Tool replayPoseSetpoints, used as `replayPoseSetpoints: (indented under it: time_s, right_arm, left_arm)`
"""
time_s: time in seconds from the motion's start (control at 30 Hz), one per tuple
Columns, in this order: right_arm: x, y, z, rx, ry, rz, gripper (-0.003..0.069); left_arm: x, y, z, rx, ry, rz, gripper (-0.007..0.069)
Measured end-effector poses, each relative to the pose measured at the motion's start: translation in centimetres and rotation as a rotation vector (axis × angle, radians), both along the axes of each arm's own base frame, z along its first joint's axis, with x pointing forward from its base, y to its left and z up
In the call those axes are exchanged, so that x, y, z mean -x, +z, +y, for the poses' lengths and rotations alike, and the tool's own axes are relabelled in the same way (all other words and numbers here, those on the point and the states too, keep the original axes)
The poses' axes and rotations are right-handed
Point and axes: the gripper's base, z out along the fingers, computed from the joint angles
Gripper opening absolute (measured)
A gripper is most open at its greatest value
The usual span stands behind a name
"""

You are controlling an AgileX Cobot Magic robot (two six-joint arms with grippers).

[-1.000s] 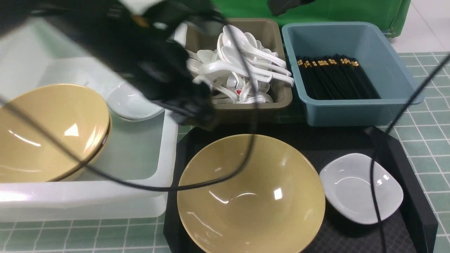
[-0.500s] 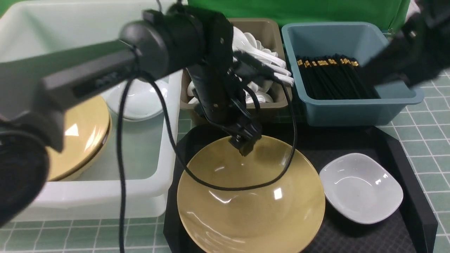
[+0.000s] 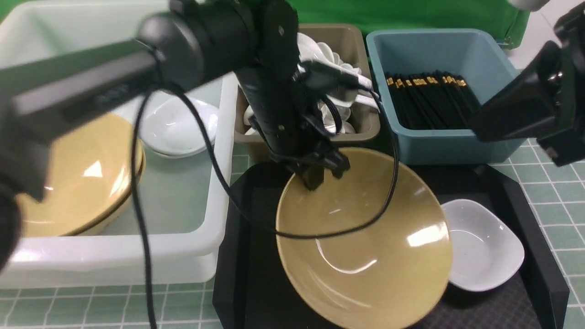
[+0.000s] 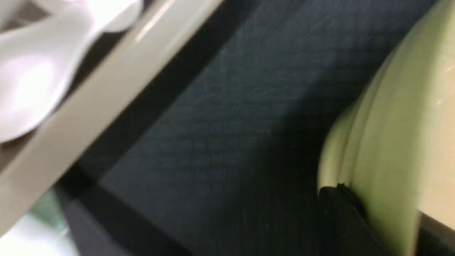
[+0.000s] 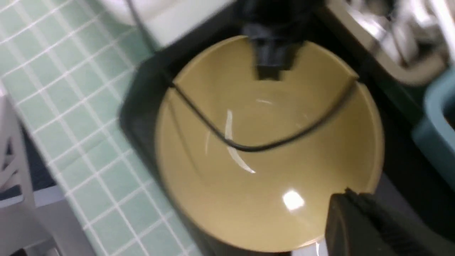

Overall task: On blue table put chopsticks spoon bowls plates into blue grey white boxes.
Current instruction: 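Grasp the large bowl on the tray by its rim, then place the tan bowl onto the bowl stack in the left bin with the left gripper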

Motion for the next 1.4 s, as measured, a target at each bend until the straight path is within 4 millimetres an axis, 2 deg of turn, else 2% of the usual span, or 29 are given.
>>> replayPoseSetpoints:
  time_s: [0.07, 0.13, 0.17, 0.2, 0.27, 0.3, 0.33, 0.37, 0.4, 0.43, 0.47, 0.5, 0.53, 0.57, 0.6, 0.63, 0.73, 0.83, 0.87, 0.93, 1.17, 1.33, 1.4]
  right_arm:
    - [0.6, 0.9, 1.1, -0.019, 0.054, -0.036, 0.0039]
    - [1.0, 1.8, 2.5, -0.041, 0.110, -0.069, 0.0041]
    - [1.3, 2.4, 3.5, -0.050, 0.150, -0.087, 0.0041]
    - [1.2, 2.4, 3.7, -0.050, 0.157, -0.087, 0.0041]
    - [1.5, 3.2, 6.5, -0.036, 0.246, -0.125, 0.0041]
    - [1.3, 3.1, 7.5, -0.022, 0.265, -0.127, 0.0041]
    - [1.5, 3.2, 7.8, -0.019, 0.274, -0.138, 0.0041]
    - [1.3, 3.2, 9.3, 0.004, 0.297, -0.152, 0.0041]
    - [1.1, 2.9, 10.8, 0.030, 0.318, -0.165, 0.0042]
    - [1.1, 3.0, 11.3, 0.037, 0.328, -0.179, 0.0042]
    - [0.9, 3.0, 12.6, 0.055, 0.347, -0.198, 0.0043]
    - [0.9, 2.9, 12.8, 0.057, 0.349, -0.200, 0.0043]
    - [0.7, 2.8, 14.2, 0.066, 0.369, -0.211, 0.0043]
    - [0.6, 2.9, 14.5, 0.062, 0.372, -0.218, 0.0044]
    - [0.6, 2.9, 14.6, 0.062, 0.373, -0.219, 0.0044]
    - [0.1, 2.8, 15.5, 0.063, 0.377, -0.223, 0.0044]
    - [-0.4, 2.5, 16.2, 0.072, 0.374, -0.226, 0.0046]
    - [-0.7, 2.1, 16.5, 0.084, 0.375, -0.217, 0.0046]
    - [-0.7, 2.1, 16.5, 0.084, 0.375, -0.217, 0.0046]
    - [-0.7, 2.1, 16.5, 0.088, 0.378, -0.218, 0.0046]
    - [-0.7, 2.1, 16.5, 0.090, 0.380, -0.220, 0.0046]
    - [-0.7, 2.1, 16.4, 0.099, 0.389, -0.220, 0.0046]
    - [-0.6, 2.0, 16.4, 0.114, 0.403, -0.218, 0.0046]
  left_arm:
    - [0.2, 2.3, 1.5, 0.021, 0.041, -0.048, 0.0006]
    - [0.4, 4.8, 3.7, 0.068, 0.105, -0.080, 0.0006]
    - [0.8, 6.6, 5.2, 0.105, 0.149, -0.110, 0.0006]
    - [0.9, 7.3, 5.7, 0.118, 0.164, -0.121, 0.0006]
    - [2.4, 11.3, 9.7, 0.204, 0.279, -0.196, 0.0006]
    - [3.1, 12.6, 11.6, 0.229, 0.333, -0.224, 0.0006]
    - [3.4, 12.8, 11.6, 0.233, 0.336, -0.228, 0.0006]
    - [4.8, 14.0, 15.2, 0.255, 0.450, -0.261, 0.0005]
    - [5.8, 14.4, 17.3, 0.257, 0.524, -0.283, 0.0005]
    - [6.8, 14.8, 18.6, 0.261, 0.574, -0.303, 0.0005]
    - [8.0, 14.6, 21.1, 0.252, 0.675, -0.326, 0.0005]
    - [8.2, 14.6, 22.0, 0.248, 0.710, -0.336, 0.0005]
    - [9.9, 13.5, 25.1, 0.224, 0.859, -0.358, 0.0005]
    - [10.7, 12.7, 26.8, 0.213, 0.949, -0.366, 0.0005]
    - [10.7, 12.4, 27.2, 0.211, 0.967, -0.363, 0.0005]
    - [11.8, 11.1, 29.5, 0.215, 1.095, -0.375, 0.0005]
    - [12.6, 8.5, 32.7, 0.245, 1.265, -0.369, 0.0005]
    - [12.1, 6.2, 34.6, 0.287, 1.326, -0.353, 0.0005]
    - [12.0, 6.0, 34.7, 0.287, 1.326, -0.350, 0.0005]
    - [10.8, 4.4, 35.6, 0.310, 1.331, -0.317, 0.0006]
    - [8.5, 0.8, 37.1, 0.314, 1.316, -0.212, 0.0056]
    - [8.1, -0.2, 37.5, 0.281, 1.291, -0.182, 0.0146]
    - [8.3, -0.6, 37.7, 0.233, 1.274, -0.165, 0.0242]
